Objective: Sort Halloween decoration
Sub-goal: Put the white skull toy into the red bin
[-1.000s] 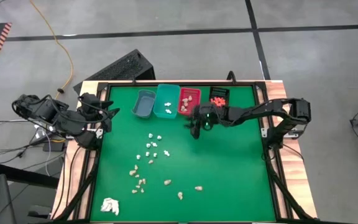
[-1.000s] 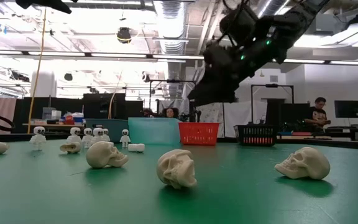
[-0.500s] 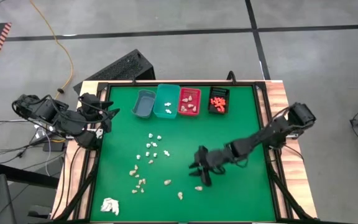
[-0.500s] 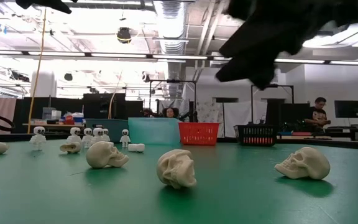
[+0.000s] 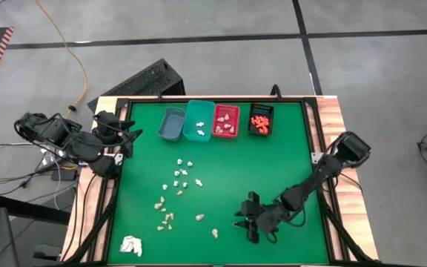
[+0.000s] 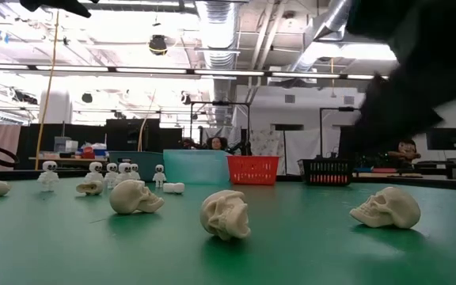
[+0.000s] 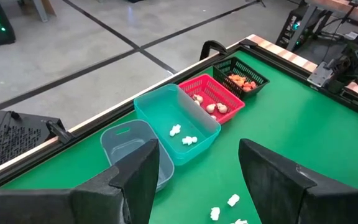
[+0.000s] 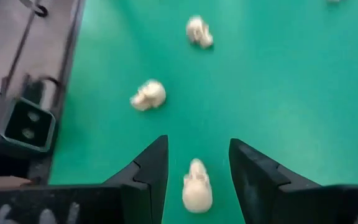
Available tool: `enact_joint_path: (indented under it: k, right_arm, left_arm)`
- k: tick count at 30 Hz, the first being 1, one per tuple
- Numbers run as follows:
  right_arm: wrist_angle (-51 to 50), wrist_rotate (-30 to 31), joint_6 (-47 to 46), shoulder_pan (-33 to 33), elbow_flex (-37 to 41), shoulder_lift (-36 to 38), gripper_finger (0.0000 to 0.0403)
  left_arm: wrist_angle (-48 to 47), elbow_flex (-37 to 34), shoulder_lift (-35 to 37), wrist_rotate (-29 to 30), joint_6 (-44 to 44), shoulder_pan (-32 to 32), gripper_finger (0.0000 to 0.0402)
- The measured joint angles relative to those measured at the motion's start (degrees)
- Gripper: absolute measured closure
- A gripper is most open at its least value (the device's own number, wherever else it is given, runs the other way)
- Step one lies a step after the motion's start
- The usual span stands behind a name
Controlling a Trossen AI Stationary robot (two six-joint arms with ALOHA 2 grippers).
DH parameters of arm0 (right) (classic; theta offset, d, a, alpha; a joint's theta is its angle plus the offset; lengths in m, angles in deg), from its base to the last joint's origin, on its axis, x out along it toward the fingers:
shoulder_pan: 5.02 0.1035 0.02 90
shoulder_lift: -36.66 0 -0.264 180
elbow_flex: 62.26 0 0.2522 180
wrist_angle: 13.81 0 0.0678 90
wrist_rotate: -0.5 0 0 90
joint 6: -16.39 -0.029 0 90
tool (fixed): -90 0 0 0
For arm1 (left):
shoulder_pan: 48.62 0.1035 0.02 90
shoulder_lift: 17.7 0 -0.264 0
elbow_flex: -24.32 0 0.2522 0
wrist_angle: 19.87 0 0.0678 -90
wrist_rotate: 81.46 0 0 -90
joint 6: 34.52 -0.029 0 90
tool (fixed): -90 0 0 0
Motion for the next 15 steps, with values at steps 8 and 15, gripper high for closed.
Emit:
enact_joint_path:
  k: [8,15]
  right_arm:
    - [0.40,0.35,-6.21,1.22,-0.03,-6.65,0.0240]
    - [-0.18,1.40,-10.98,2.01,-0.21,-11.26,0.0241]
  left_arm:
    - [-0.07,0.00,0.00,-0.28,0.11,0.00,0.0191]
    - [-0.11,0.00,0.00,-0.29,0.33,0.00,0.0191]
